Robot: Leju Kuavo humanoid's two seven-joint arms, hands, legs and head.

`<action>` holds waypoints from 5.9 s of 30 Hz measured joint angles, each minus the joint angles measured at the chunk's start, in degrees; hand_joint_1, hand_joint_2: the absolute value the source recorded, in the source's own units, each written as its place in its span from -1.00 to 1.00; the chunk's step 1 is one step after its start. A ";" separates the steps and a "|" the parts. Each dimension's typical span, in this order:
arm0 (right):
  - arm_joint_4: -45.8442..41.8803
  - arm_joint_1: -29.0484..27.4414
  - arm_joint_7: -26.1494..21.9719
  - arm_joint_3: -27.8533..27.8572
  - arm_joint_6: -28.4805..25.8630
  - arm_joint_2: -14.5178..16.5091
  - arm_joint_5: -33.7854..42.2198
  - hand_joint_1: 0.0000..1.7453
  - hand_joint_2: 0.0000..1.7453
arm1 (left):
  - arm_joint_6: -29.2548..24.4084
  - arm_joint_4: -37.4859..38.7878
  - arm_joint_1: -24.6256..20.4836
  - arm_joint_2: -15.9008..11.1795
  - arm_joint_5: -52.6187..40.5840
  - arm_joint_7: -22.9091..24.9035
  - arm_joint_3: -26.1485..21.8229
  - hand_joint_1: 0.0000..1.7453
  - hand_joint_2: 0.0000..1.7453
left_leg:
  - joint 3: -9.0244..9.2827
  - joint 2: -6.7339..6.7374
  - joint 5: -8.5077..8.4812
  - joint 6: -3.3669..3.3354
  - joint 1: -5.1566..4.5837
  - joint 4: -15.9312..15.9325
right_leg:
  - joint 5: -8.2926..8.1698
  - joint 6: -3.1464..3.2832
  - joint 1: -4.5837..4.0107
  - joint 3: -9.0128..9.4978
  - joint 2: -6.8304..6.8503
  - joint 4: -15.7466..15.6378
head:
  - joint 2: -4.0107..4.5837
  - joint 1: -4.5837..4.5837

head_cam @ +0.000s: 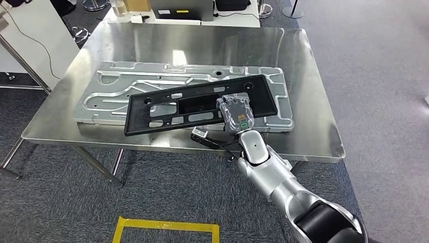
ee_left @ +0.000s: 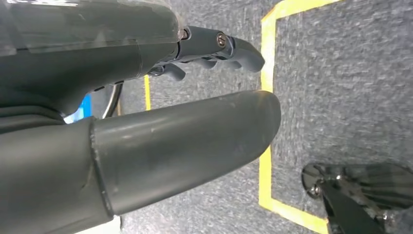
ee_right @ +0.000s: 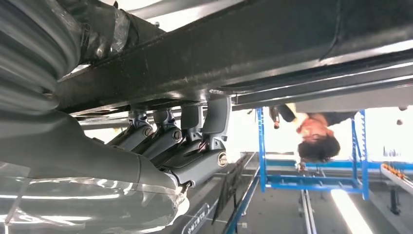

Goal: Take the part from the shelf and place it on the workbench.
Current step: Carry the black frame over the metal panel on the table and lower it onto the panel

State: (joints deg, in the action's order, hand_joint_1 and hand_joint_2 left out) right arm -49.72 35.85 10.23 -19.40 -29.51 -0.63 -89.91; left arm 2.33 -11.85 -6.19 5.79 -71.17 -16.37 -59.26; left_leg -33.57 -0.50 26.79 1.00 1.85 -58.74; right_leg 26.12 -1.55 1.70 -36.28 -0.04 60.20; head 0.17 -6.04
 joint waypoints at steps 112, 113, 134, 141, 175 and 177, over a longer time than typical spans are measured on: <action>-6.35 -4.68 -7.89 -1.06 -3.03 3.48 8.52 -1.00 -1.00 | 2.20 0.09 0.35 0.73 1.87 -0.63 -1.50 -1.00 -1.00 | 2.88 0.86 -0.02 -3.32 -1.11 1.76 | 3.48 0.53 -1.12 -4.70 0.26 6.13 | -0.01 -0.02; -8.92 -5.55 -8.70 -1.98 -3.03 4.00 10.39 -1.00 -1.00 | 2.17 0.09 0.42 0.73 2.07 -0.66 -1.63 -1.00 -1.00 | 1.95 0.91 -0.70 -3.41 -1.13 1.69 | 6.04 0.37 -1.01 -5.36 0.25 9.80 | -0.01 0.00; -43.82 -25.86 -23.42 -17.51 -3.80 4.56 39.74 -1.00 -1.00 | 1.25 0.11 1.19 0.92 4.89 -1.44 -5.73 -1.00 -1.00 | 2.31 0.62 2.28 0.23 -0.77 -7.98 | -2.39 3.13 -1.66 -0.78 0.52 -1.35 | 0.00 0.04; -42.97 -37.54 -31.99 -13.56 -3.56 4.16 60.84 -1.00 -1.00 | 0.42 0.12 1.35 1.28 7.11 -1.98 -7.81 -1.00 -1.00 | 7.31 0.84 2.91 -2.44 -0.98 3.28 | -0.80 0.84 -1.51 -2.51 0.41 0.92 | -0.01 -0.01; 33.23 -36.27 -9.77 58.94 9.85 11.98 44.46 -1.00 -1.00 | -4.19 0.12 1.89 2.74 7.17 -2.07 -13.78 -1.00 -1.00 | 5.18 0.65 2.01 -3.11 -0.99 2.98 | 9.11 0.38 -1.30 -2.20 0.54 11.51 | -0.02 -0.31; 34.74 -36.15 -5.69 59.19 14.61 11.86 44.04 -1.00 -1.00 | -4.13 0.12 1.85 2.74 6.83 -1.91 -13.80 -1.00 -1.00 | 4.86 -0.61 1.89 -3.20 -1.19 2.61 | 8.51 0.51 -1.31 -2.48 0.23 13.24 | -0.02 -0.31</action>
State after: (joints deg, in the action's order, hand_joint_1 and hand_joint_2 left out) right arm -14.98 -0.30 4.54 39.79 -14.90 11.23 -45.87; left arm -1.80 -11.74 -4.34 8.52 -64.34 -18.28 -73.06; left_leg -28.72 -1.12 28.68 -2.20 0.66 -56.13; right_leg 34.63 -1.04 0.38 -38.75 0.19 73.44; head 0.15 -6.34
